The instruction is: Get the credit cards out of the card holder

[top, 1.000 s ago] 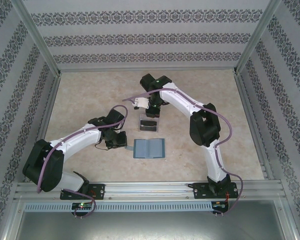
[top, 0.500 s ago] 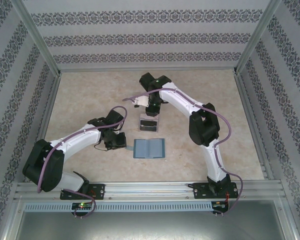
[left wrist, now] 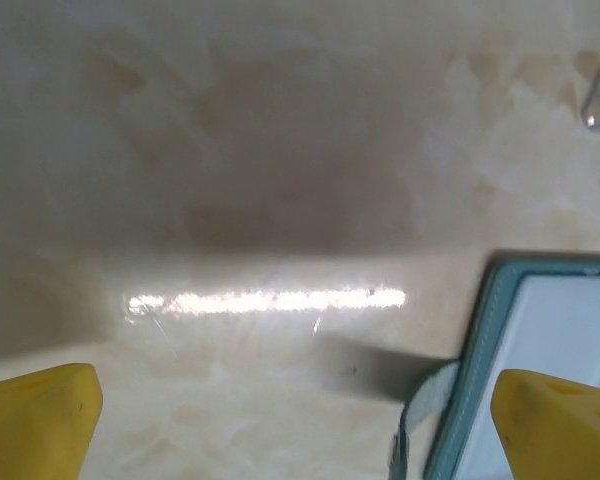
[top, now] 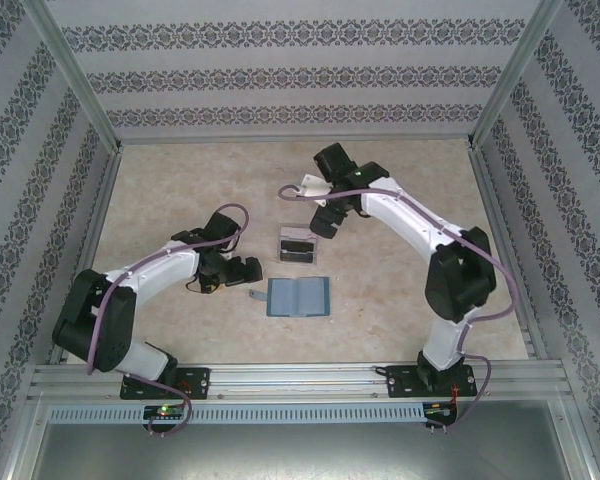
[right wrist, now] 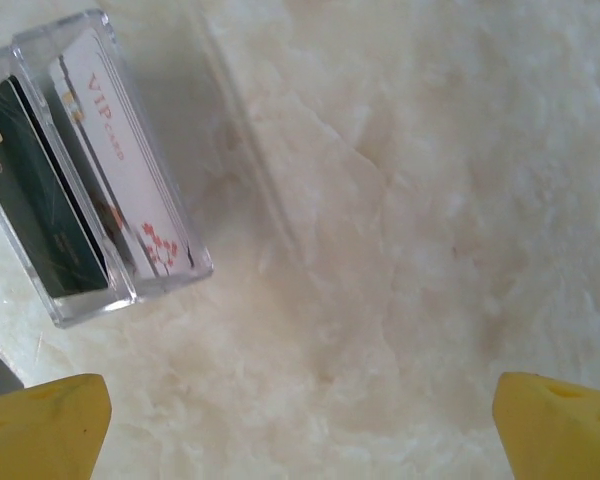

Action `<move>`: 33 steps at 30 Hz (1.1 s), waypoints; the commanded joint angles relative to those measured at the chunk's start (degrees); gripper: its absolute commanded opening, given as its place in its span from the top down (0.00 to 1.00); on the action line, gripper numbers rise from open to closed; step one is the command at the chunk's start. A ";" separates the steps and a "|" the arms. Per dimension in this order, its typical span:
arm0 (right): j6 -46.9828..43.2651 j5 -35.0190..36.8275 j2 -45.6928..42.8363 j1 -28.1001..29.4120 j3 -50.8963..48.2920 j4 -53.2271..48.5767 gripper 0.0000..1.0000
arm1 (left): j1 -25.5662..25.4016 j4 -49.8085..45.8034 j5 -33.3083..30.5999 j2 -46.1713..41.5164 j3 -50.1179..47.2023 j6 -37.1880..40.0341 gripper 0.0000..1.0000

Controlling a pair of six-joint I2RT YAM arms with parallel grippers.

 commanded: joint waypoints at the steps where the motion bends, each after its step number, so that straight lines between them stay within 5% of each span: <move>1: 4.40 1.95 -4.59 -1.56 -6.25 5.56 0.02 | 1.82 1.68 -3.78 1.32 3.10 4.07 0.00; 8: 11.59 0.53 -16.37 -8.92 -24.42 17.92 0.02 | 6.57 6.29 -12.51 0.05 3.15 10.43 0.00; 14: 21.51 -3.03 -24.73 -20.41 -40.28 34.12 0.02 | 7.57 12.36 -32.61 -2.08 1.62 17.51 0.00; 17: 26.82 -5.52 -27.20 -26.49 -48.22 45.33 0.02 | 8.76 18.38 -37.78 -3.03 -1.36 20.57 0.00; 22: 31.35 -4.58 -26.30 -30.72 -57.23 62.15 0.02 | 13.87 24.93 -37.14 -5.62 -4.42 21.61 0.00; 28: 33.05 -4.37 -24.85 -30.74 -61.64 75.04 0.02 | 18.95 53.18 -32.46 -11.21 -20.44 25.12 0.00; 33: 35.65 -3.75 -22.24 -30.83 -63.55 83.59 0.02 | 19.46 78.72 -28.95 -7.00 -28.85 30.36 0.00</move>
